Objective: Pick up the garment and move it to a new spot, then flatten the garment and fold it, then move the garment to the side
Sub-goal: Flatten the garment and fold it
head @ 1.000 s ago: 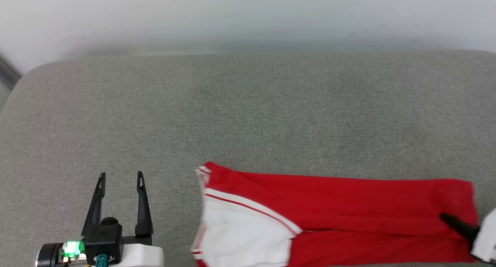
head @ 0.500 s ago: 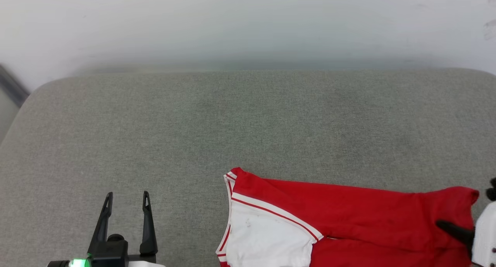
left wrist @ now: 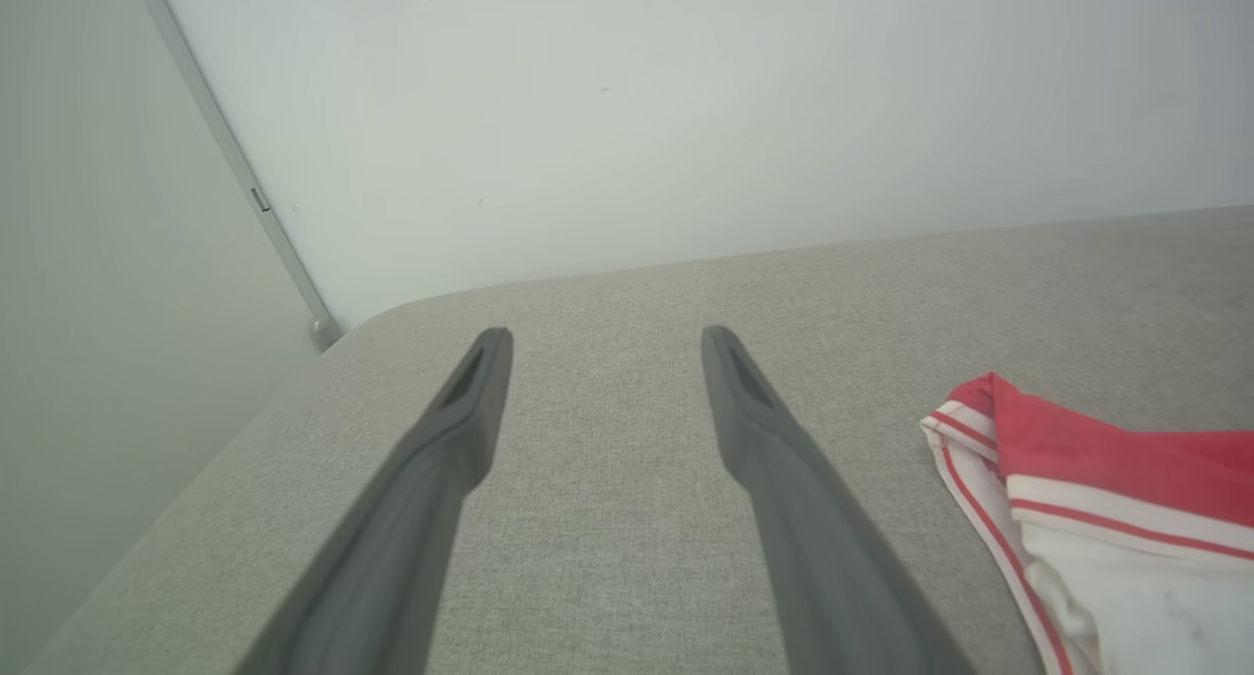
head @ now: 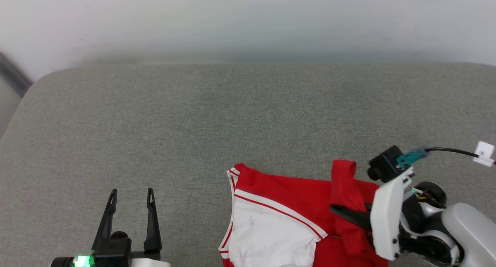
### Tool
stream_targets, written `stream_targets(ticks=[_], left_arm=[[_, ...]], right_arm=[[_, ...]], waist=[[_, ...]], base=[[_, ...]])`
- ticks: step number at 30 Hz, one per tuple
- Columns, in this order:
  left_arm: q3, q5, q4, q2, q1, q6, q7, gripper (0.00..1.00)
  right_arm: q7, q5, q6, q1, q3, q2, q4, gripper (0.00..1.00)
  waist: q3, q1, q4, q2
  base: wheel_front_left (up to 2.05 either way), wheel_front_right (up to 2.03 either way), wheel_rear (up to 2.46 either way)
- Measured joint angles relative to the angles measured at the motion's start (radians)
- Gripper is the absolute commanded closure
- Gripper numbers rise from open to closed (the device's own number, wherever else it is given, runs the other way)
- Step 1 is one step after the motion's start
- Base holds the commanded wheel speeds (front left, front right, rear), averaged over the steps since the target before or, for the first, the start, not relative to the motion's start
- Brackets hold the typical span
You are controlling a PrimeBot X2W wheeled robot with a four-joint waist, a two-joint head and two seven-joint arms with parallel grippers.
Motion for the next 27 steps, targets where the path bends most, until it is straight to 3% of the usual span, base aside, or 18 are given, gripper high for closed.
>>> stream_targets(ticks=[12, 19, 26, 27], left_arm=[[0.000, 0.000, 0.002, -0.016, -0.046, -0.019, 0.000, 0.00], [0.002, 0.000, 0.004, -0.028, -0.068, -0.026, 0.000, 0.00], [0.005, 0.000, 0.011, -0.035, -0.080, -0.031, 0.000, 0.00], [0.012, -0.001, 0.015, -0.037, -0.081, -0.035, 0.000, 0.00]], right_arm=[[-0.008, -0.135, 0.000, -0.243, 0.230, 0.239, 0.218, 1.00], [-0.064, -0.198, 0.000, -0.316, 0.368, 0.304, 0.357, 1.00], [-0.136, -0.209, 0.000, -0.327, 0.440, 0.334, 0.471, 1.00], [-0.195, -0.186, 0.000, -0.325, 0.443, 0.330, 0.471, 0.00]], waist=[[0.066, 0.0000, 0.022, 0.0000], [0.102, 0.0000, 0.037, 0.0000], [0.113, 0.0000, 0.038, 0.0000], [0.101, 0.0001, 0.035, 0.0000]], base=[[0.00, 0.00, 0.00], [0.00, 0.00, 0.00], [0.00, 0.00, 0.00], [0.00, 0.00, 0.00]])
